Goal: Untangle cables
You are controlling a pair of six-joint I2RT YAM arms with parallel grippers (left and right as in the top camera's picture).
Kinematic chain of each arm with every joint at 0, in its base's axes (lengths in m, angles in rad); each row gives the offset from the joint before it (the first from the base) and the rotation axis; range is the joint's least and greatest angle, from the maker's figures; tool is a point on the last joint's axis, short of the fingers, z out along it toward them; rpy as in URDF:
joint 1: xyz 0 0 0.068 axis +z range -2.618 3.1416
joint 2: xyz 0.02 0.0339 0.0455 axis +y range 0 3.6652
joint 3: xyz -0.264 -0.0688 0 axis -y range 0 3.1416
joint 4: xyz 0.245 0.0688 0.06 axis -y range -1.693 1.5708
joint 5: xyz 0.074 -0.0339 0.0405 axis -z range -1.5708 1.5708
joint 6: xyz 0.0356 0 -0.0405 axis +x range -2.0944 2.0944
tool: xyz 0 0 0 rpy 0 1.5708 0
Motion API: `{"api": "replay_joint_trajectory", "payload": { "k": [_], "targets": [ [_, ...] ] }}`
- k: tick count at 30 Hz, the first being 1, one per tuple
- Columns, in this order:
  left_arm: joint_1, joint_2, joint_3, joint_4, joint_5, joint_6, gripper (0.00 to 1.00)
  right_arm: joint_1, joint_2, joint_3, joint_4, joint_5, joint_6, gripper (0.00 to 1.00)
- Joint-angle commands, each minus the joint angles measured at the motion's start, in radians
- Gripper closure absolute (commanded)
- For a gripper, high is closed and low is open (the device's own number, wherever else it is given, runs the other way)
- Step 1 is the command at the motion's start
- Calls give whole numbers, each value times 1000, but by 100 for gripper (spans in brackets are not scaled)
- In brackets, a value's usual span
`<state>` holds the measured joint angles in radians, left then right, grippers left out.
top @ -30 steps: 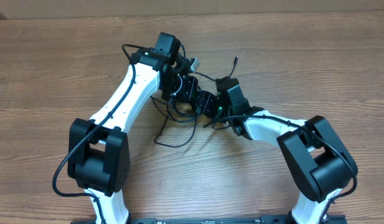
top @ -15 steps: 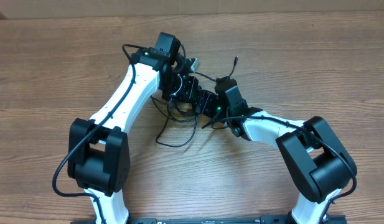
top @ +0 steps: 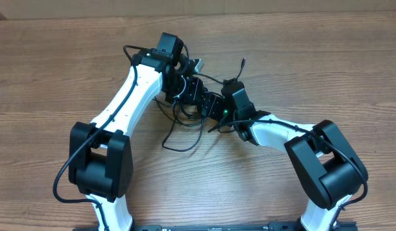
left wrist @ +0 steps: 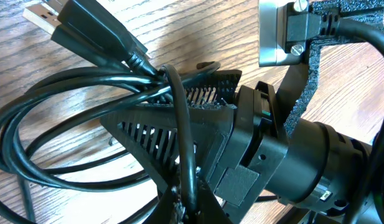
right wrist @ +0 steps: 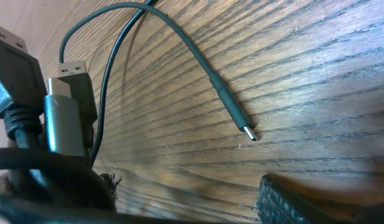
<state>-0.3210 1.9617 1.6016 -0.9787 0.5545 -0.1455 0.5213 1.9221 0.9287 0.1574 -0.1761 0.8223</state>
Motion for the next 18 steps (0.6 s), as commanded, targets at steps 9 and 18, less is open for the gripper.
{"api": "replay_joint_trajectory", "payload": {
  "k": [9, 18],
  "targets": [
    [65, -46, 28, 3, 67, -13, 96, 0, 34, -26, -36, 71, -13, 28],
    [143, -46, 28, -8, 67, -72, 96, 0, 34, -26, -36, 71, -13, 28]
  ]
}}
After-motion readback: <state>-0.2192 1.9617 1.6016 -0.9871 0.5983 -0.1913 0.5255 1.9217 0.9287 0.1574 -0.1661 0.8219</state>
